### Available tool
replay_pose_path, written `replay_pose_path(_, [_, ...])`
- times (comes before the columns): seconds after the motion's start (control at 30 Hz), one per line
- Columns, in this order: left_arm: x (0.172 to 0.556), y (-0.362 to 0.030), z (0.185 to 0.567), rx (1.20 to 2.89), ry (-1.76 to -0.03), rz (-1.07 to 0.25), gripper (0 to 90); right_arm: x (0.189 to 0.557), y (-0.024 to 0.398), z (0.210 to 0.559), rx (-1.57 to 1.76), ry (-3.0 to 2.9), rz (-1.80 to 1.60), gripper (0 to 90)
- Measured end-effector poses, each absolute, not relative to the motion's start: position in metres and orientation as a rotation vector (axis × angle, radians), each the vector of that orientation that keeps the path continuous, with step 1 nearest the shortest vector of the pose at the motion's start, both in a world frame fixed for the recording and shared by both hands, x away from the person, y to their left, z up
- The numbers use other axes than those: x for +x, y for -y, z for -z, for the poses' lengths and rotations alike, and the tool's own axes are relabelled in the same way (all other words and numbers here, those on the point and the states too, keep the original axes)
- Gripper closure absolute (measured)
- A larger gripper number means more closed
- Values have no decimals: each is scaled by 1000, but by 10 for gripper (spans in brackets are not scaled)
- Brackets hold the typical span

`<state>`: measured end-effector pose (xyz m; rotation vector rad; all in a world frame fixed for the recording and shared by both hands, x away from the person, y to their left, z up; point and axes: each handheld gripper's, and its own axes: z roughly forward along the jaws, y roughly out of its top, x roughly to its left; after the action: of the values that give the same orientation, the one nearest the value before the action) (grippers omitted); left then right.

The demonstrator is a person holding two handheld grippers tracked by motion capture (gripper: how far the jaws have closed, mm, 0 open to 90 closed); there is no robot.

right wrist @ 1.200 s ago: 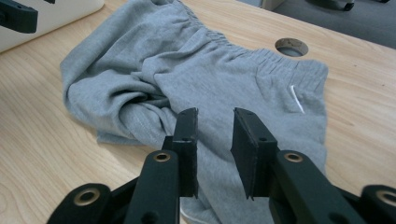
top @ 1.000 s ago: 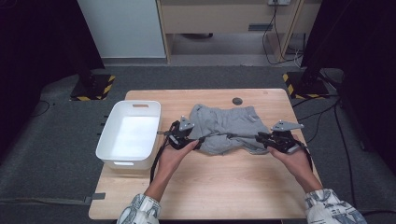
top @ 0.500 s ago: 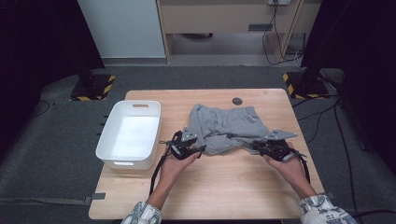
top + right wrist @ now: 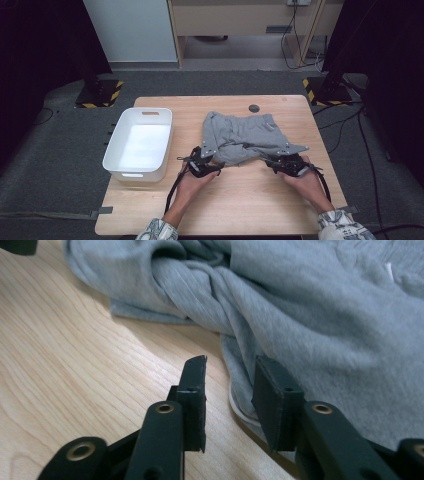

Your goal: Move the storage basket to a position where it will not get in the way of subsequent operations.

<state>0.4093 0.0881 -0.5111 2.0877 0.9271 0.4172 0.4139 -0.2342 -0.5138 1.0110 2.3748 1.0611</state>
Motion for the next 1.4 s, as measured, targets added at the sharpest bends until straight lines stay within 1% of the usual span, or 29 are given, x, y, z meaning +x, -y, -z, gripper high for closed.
replay_pose_path(0.23, [413, -87, 514, 2080, -937, -410, 399, 418, 237, 522, 1068, -2379, -1029, 606])
replay_pose_path(0.33, [413, -86, 516, 2091, -941, -408, 399, 419, 236, 525, 1072, -2397, -1009, 606])
replay_pose_path(0.43, [414, -83, 518, 2107, -934, -408, 411, 419, 236, 527, 1075, -2396, -997, 636])
replay_pose_path(0.5, [415, -82, 520, 2110, -926, -405, 431, 419, 236, 527, 1065, -2399, -986, 680])
replay_pose_path(0.6, [417, -81, 523, 2118, -937, -400, 491, 419, 236, 528, 1065, -2388, -980, 753])
replay_pose_path(0.7, [419, -78, 525, 2136, -929, -428, 568, 420, 237, 529, 1069, -2380, -978, 823])
replay_pose_path(0.77, [420, -77, 525, 2144, -919, -438, 632, 420, 237, 529, 1063, -2379, -977, 842])
replay_pose_path(0.87, [421, -77, 525, 2158, -885, -476, 762, 420, 237, 528, 1063, -2379, -979, 866])
replay_pose_path(0.93, [421, -77, 523, 2151, -883, -479, 809, 420, 237, 527, 1049, -2379, -987, 872])
replay_pose_path(1.03, [419, -79, 515, 2129, -883, -490, 823, 418, 239, 521, 1046, -2362, -1013, 875])
replay_pose_path(1.17, [418, -85, 494, 2059, -886, -508, 826, 415, 247, 508, 1043, -2320, -1060, 877])
replay_pose_path(1.27, [420, -89, 480, 2045, -884, -528, 827, 414, 254, 500, 1060, -2290, -1094, 877])
replay_pose_path(1.33, [424, -93, 473, 2041, -898, -542, 829, 412, 259, 494, 1069, -2264, -1110, 878])
replay_pose_path(1.4, [431, -96, 469, 2030, -936, -528, 829, 412, 265, 489, 1079, -2239, -1131, 878])
